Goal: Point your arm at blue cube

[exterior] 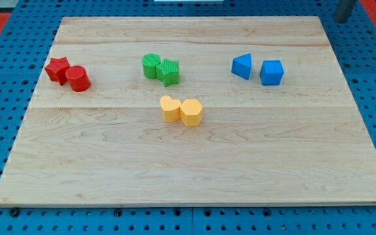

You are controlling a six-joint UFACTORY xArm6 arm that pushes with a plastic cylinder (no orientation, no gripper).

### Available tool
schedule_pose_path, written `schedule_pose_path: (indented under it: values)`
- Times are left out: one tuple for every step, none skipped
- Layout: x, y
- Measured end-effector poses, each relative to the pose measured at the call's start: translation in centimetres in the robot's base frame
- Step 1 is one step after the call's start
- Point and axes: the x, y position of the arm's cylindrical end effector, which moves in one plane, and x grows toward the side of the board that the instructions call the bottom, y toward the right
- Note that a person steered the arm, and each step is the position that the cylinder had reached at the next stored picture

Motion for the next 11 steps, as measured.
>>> schedule_pose_path:
  values:
    - [0.0, 0.0]
    - [0.4, -0.6]
    - [0.5, -0.6]
    - [0.5, -0.5]
    - [0.6, -0.1]
    - [2.5, -0.2]
    - [7.3, -2.9]
    - [8.1, -8.9]
    - [8.3, -14.7]
    - [13.1, -16.5]
    - [15.7, -18.9]
